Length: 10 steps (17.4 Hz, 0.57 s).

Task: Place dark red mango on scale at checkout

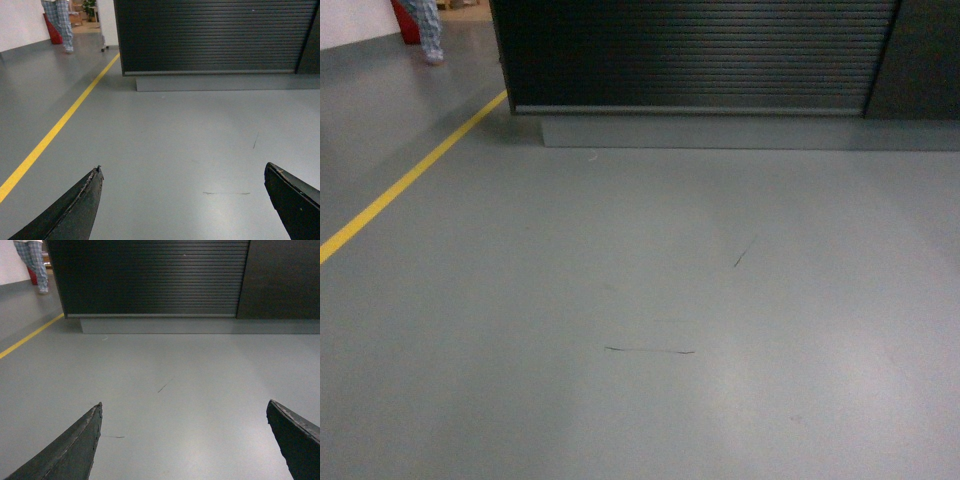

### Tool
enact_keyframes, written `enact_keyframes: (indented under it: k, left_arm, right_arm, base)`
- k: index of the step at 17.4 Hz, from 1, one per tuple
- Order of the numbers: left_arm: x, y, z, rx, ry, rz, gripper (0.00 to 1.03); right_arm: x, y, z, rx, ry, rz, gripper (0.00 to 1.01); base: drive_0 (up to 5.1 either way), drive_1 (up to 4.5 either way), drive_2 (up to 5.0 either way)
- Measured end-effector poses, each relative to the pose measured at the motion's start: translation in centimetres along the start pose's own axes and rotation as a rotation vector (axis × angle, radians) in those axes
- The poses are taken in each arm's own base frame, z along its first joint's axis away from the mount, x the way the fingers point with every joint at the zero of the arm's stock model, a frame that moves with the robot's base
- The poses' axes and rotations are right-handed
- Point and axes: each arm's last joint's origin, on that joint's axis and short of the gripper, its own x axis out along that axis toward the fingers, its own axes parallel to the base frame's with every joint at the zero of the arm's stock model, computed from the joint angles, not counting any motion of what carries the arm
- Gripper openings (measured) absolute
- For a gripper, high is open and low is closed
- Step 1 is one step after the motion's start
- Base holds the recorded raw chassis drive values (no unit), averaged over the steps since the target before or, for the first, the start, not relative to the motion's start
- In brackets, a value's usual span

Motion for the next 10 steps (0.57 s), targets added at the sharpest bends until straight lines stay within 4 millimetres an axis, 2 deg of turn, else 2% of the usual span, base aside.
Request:
enact_keyframes:
  k: [10]
  left_arm:
    - [0.00, 0.00, 0.00, 0.000, 0.000, 0.000, 0.98]
  right_arm:
    - [0.00, 0.00, 0.00, 0.000, 0.000, 0.000, 0.98]
  base:
    - [0.0, 2.17, -2.1]
